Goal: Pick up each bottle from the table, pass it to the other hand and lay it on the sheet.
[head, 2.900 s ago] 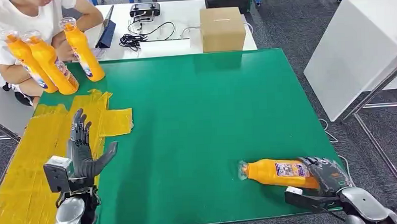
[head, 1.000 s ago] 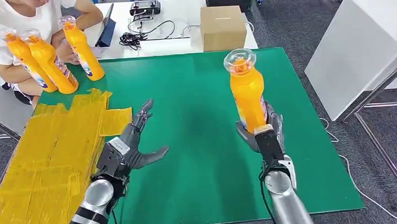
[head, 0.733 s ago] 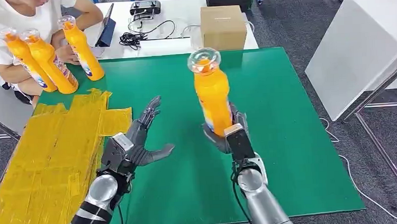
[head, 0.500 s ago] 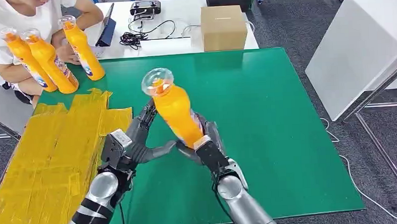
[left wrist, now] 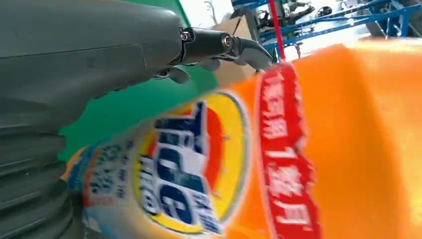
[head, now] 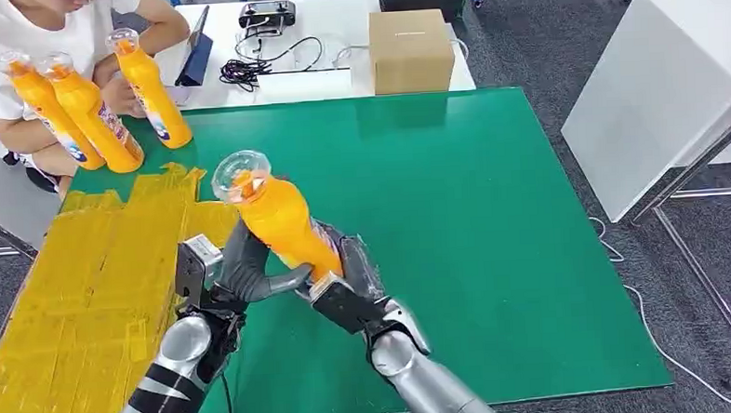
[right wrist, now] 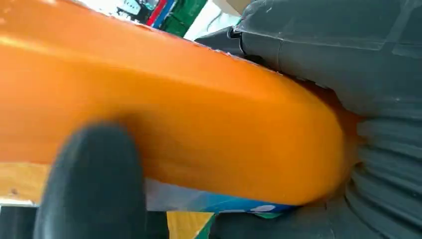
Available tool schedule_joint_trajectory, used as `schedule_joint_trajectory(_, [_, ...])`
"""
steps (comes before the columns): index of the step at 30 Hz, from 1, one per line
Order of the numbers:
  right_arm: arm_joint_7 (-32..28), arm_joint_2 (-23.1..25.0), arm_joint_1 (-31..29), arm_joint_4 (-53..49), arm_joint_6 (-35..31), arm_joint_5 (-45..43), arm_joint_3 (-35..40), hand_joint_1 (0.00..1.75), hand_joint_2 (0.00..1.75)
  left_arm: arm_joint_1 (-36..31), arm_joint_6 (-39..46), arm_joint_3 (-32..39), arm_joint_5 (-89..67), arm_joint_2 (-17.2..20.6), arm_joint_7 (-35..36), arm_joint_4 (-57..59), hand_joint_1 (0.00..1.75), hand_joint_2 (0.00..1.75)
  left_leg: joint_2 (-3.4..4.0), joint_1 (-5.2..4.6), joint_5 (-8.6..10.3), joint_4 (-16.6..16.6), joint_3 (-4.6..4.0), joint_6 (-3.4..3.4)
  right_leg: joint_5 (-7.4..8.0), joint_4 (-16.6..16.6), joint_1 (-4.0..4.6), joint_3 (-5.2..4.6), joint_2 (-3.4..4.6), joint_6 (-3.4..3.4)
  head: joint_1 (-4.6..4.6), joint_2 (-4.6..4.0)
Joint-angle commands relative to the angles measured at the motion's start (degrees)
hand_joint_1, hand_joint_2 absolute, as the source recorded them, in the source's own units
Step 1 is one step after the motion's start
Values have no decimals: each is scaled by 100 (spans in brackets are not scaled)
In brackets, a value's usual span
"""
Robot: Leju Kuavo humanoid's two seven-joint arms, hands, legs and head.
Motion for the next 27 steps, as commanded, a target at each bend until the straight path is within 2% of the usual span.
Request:
schedule_joint_trajectory(1, [-152,14,-83,925,-268,313,1066,175,175,-477,-116,-26,299,-10,124,438,0,175,-8,5,-4,-3,14,-4,-5,-8,5,19,-10,1,-2,0])
schedule_joint_trajectory(5, [-138,-26,-94,895,-182,122,992,175,175,-430,-353,-9,621,26,150,350,0,175,-12,7,-9,-7,33,-6,-11,-14,6,41,-16,2,-4,0])
schedule_joint_trajectory(6, [-123,-44,-97,885,-186,113,980,171,175,-407,-371,-22,644,36,148,299,0,175,-7,4,-2,-3,10,-3,-4,-7,4,15,-10,1,-2,0])
schedule_joint_trajectory(13, [-76,-55,-100,975,-194,125,956,175,175,-310,-452,-72,759,51,126,97,0,175,-11,7,-7,-3,21,-4,-9,-10,7,29,-15,1,0,0])
schedule_joint_trajectory(18, [-62,-35,-114,1104,-206,163,1008,175,175,-51,-92,323,1195,-215,-186,-334,0,175,-7,6,-5,-1,10,-4,-6,-7,5,16,-11,1,0,0])
schedule_joint_trajectory(19, [-58,-30,-120,1123,-208,167,1015,175,175,8,12,377,1276,-264,-231,-470,110,175,-8,6,-8,-2,19,-5,-10,-8,6,25,-14,2,-2,0])
schedule_joint_trajectory(20, [-37,-25,-129,1144,-208,171,1025,175,175,89,143,482,1410,-353,-372,-638,175,175,-11,7,-13,0,28,-5,-14,-9,7,36,-18,3,0,0])
schedule_joint_trajectory(21, [-24,-26,-134,1152,-204,167,1029,175,175,159,259,522,1479,-384,-418,-814,175,175,-7,6,-4,1,4,-3,-5,-6,6,8,-14,2,-2,0])
schedule_joint_trajectory(27, [-18,-28,-136,1154,-208,164,1027,175,175,177,324,537,1483,-393,-435,-867,175,175,-18,7,-4,-2,12,-3,-9,-10,7,17,-26,2,0,0])
